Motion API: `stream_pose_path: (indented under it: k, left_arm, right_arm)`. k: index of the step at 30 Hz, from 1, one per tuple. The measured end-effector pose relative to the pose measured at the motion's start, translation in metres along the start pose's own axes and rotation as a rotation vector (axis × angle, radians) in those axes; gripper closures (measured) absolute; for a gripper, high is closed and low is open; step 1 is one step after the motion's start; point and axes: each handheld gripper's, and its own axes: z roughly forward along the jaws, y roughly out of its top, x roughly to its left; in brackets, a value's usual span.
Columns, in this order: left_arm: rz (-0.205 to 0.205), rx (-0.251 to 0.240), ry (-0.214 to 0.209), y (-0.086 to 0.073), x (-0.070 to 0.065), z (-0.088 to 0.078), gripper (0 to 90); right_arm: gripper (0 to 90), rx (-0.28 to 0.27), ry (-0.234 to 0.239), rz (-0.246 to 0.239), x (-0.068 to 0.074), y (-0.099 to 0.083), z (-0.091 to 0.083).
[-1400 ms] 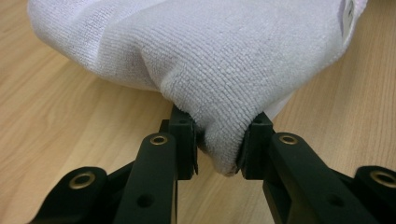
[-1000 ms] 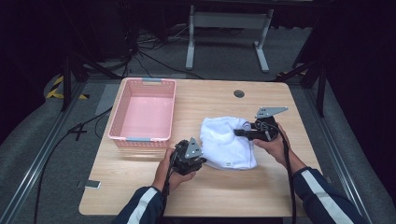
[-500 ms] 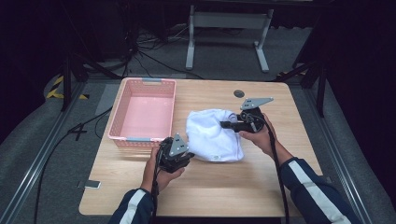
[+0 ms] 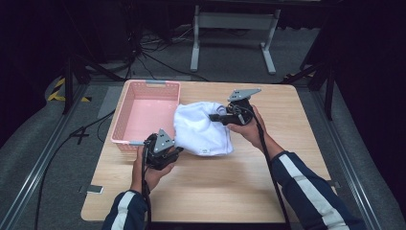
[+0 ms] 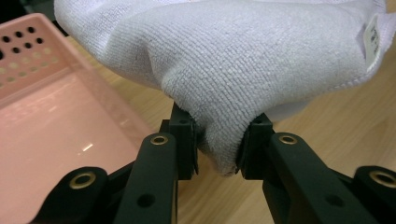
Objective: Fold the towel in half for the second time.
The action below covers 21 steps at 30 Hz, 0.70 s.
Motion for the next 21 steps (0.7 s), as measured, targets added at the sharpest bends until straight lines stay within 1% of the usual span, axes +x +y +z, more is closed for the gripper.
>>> stream_pose_path:
  k: [1, 4, 5, 8, 10, 12, 14, 15, 16, 18, 21]
  left_arm:
    - [-0.012, -0.004, 0.018, 0.0, 0.006, -0.003, 72.3]
    - [-0.017, -0.005, 0.054, 0.0, 0.015, -0.009, 72.3]
    - [-0.026, -0.01, 0.062, -0.001, 0.018, -0.011, 72.3]
    - [-0.035, -0.012, 0.088, -0.003, 0.028, -0.017, 72.3]
    - [-0.046, -0.013, 0.098, -0.005, 0.034, -0.021, 72.3]
    - [-0.052, -0.017, 0.119, -0.007, 0.04, -0.025, 72.3]
    - [-0.067, -0.024, 0.13, -0.009, 0.046, -0.03, 72.3]
    - [-0.079, -0.025, 0.138, -0.01, 0.05, -0.033, 72.3]
    - [-0.079, -0.025, 0.138, -0.01, 0.05, -0.033, 72.3]
    - [-0.101, -0.029, 0.154, -0.013, 0.059, -0.039, 72.3]
    - [-0.111, -0.025, 0.179, -0.015, 0.067, -0.045, 72.3]
  right_arm:
    - [65.1, -0.002, 0.004, 0.004, 0.0, 0.004, 0.004]
    - [65.1, -0.006, 0.002, -0.005, 0.002, 0.012, 0.012]
    - [65.1, -0.01, 0.003, -0.003, 0.004, 0.016, 0.015]
    - [65.0, -0.018, 0.002, -0.009, 0.007, 0.026, 0.023]
    - [64.9, -0.02, 0.004, -0.007, 0.009, 0.032, 0.029]
    - [64.9, -0.023, 0.006, -0.007, 0.012, 0.039, 0.035]
    - [64.9, -0.026, 0.006, -0.011, 0.014, 0.045, 0.043]
    - [64.9, -0.029, 0.01, -0.004, 0.016, 0.048, 0.047]
    - [64.9, -0.029, 0.01, -0.004, 0.016, 0.048, 0.047]
    - [64.8, -0.034, 0.014, -0.007, 0.019, 0.054, 0.057]
    - [64.8, -0.035, 0.02, 0.005, 0.021, 0.061, 0.07]
